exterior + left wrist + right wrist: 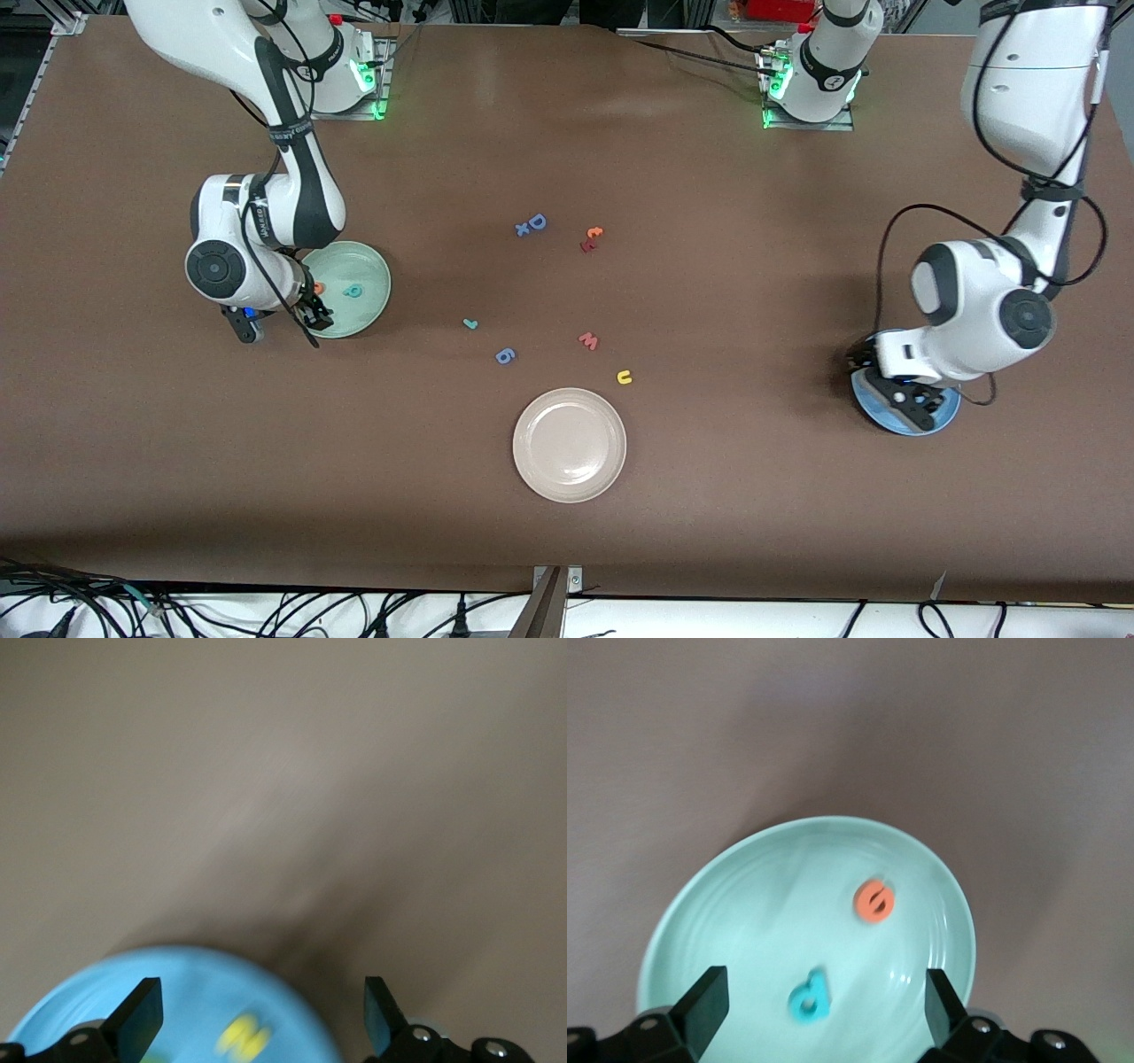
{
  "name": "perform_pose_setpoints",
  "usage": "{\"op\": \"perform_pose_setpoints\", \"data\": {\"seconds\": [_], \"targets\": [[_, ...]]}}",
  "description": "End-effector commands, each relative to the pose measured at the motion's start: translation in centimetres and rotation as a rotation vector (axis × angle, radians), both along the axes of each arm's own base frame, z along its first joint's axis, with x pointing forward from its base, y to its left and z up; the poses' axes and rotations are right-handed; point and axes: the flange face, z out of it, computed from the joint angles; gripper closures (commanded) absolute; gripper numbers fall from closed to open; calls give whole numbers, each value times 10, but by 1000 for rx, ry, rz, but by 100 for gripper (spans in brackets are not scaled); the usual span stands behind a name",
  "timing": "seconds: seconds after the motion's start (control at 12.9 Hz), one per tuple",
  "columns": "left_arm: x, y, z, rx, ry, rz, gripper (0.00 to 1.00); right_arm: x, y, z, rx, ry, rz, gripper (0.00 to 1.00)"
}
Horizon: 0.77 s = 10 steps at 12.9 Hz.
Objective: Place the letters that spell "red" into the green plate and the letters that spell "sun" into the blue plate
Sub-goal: 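Grasp the yellow n with the left gripper while the right gripper grasps the teal r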
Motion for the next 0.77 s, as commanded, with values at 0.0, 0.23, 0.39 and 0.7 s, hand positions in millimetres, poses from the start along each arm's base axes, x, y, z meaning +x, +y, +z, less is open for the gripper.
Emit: {"op": "perform_pose_setpoints", "data": {"seconds": [0.0,0.23,0.39,0.7], "targets": [[-1,-88,20,-40,-16,118,0,16,29,37,29,-14,14,2],[-11,-174,30,-71,-18,279,0,24,66,49,79,-45,48,1],[-16,-208,38,-94,-21,390,0,27,79,56,89,-63,47,1],[-17,-277,44,-154,-7,769,0,33,101,55,115,-71,-18,1]]}}
